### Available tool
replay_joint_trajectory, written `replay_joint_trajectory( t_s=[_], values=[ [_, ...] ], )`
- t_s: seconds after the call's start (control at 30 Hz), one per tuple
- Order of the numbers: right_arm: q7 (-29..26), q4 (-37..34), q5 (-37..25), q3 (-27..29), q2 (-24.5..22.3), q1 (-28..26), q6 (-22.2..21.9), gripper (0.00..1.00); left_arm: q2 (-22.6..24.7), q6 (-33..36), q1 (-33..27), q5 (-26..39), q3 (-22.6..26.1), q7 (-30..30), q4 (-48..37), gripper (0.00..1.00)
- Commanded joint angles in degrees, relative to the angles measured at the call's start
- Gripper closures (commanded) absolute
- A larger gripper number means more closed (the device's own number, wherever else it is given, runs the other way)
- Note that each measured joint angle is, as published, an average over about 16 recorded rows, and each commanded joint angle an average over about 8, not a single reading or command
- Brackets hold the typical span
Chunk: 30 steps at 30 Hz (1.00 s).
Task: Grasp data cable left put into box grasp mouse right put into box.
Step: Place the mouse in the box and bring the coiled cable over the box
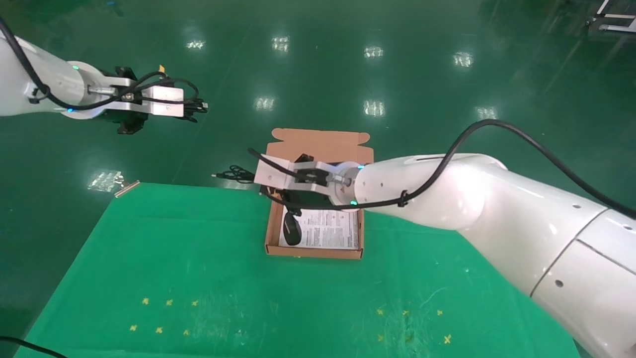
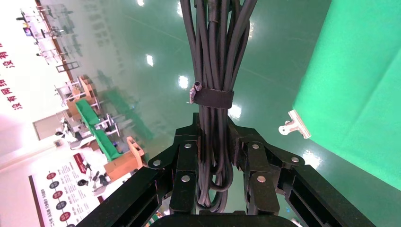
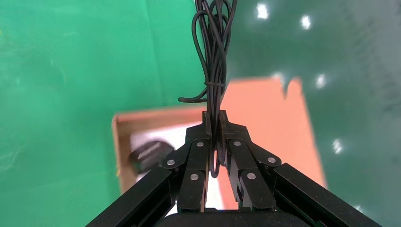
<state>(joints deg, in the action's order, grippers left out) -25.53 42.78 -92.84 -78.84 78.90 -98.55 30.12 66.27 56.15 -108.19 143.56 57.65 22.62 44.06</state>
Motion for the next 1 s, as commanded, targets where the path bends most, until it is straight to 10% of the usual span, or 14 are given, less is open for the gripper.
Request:
replay_joint_trajectory(
  t_s=[0.03,0.27,0.53,1.0],
  values=[
    [-0.4,-0.2,0.7,-1.4,0.0,0.1,-0.5,1.00,0.0,0.0,0.0,0.0,0.0,0.0,0.0,1.00],
    [-7.1,-3.8,0.6,-5.0,0.0,0.4,-1.6,0.97,0.0,0.0,0.0,0.0,0.0,0.0,0.0,1.00],
    [-10.6,-4.0,-0.1,-7.5,-0.1,0.0,-1.2,0.01,0.0,0.0,0.0,0.0,0.0,0.0,-0.1,1.00],
    [-10.4,-3.8,-0.1,-7.3,-0.3,-0.1,-1.1,0.00,0.0,0.0,0.0,-0.1,0.0,0.0,-0.1,1.00]
  ],
)
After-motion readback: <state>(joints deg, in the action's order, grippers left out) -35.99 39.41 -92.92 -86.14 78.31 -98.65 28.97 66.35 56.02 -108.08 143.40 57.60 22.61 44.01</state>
